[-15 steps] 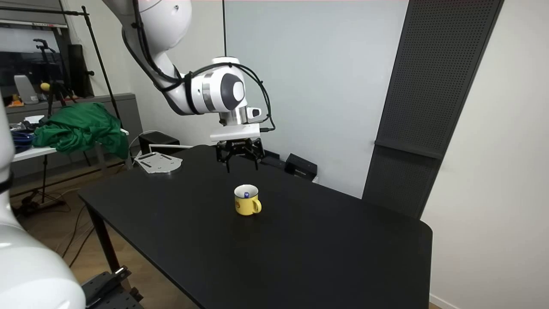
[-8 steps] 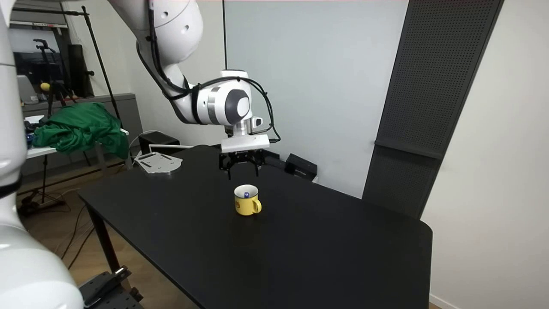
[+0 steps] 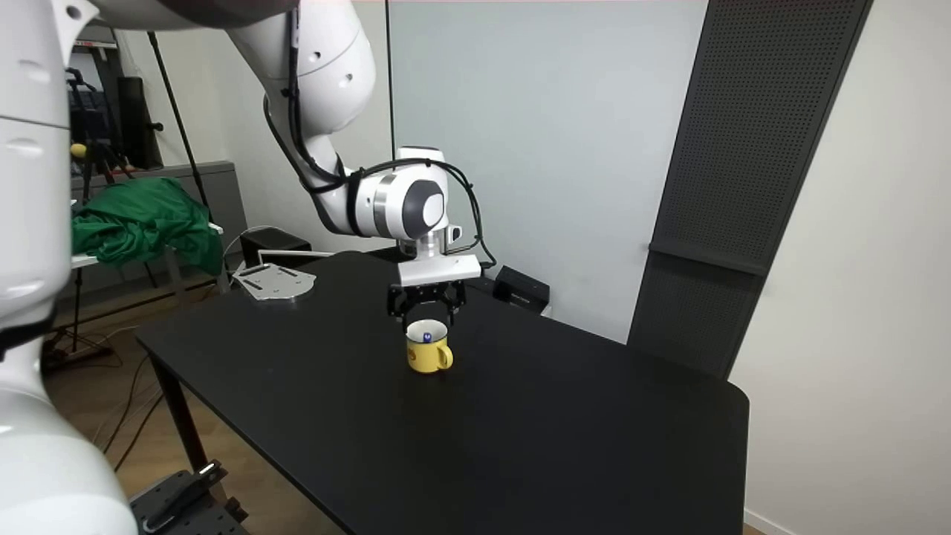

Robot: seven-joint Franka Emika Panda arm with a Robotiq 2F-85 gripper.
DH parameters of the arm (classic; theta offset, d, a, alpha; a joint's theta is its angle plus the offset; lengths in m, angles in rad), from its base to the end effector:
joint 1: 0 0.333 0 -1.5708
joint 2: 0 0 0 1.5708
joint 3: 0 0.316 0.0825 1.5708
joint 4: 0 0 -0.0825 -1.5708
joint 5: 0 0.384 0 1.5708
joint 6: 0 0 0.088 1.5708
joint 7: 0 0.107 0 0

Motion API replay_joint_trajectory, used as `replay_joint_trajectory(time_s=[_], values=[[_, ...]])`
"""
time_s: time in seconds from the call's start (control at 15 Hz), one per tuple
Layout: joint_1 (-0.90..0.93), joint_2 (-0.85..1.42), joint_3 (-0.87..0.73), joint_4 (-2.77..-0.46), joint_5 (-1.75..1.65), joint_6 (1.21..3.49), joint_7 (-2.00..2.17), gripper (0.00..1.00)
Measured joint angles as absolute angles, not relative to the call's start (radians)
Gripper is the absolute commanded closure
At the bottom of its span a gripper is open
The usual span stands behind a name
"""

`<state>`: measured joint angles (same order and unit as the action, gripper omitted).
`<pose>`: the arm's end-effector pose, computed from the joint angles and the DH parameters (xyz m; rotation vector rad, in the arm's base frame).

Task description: Pick up the pen from the cup and put it on the table.

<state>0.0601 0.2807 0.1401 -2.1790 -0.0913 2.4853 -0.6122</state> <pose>0.5525 0.1121 0.2645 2.8220 1.3250 0.0393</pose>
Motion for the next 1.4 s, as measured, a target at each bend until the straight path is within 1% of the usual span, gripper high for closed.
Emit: replay_joint_trajectory(time_s=[0.2,0.27,0.33,0.4,0.6,0.73,1.0,1.07,1.13,1.2,1.4], values=[[0.06,0.302,0.141,-2.174,-0.094,2.485,-0.625,0.0],[0.06,0.309,0.142,-2.173,-0.095,2.485,-0.628,0.1],[0.06,0.315,0.143,-2.171,-0.096,2.485,-0.63,0.25],[0.06,0.319,0.144,-2.169,-0.097,2.485,-0.631,0.32],[0.06,0.334,0.149,-2.162,-0.101,2.485,-0.632,0.55],[0.061,0.341,0.15,-2.157,-0.103,2.485,-0.632,0.67],[0.062,0.355,0.152,-2.144,-0.119,2.485,-0.632,0.95],[0.062,0.36,0.153,-2.14,-0.121,2.485,-0.632,0.99],[0.062,0.363,0.153,-2.136,-0.123,2.485,-0.632,0.96],[0.062,0.364,0.153,-2.134,-0.126,2.484,-0.632,0.95],[0.062,0.365,0.154,-2.132,-0.136,2.484,-0.633,0.95]])
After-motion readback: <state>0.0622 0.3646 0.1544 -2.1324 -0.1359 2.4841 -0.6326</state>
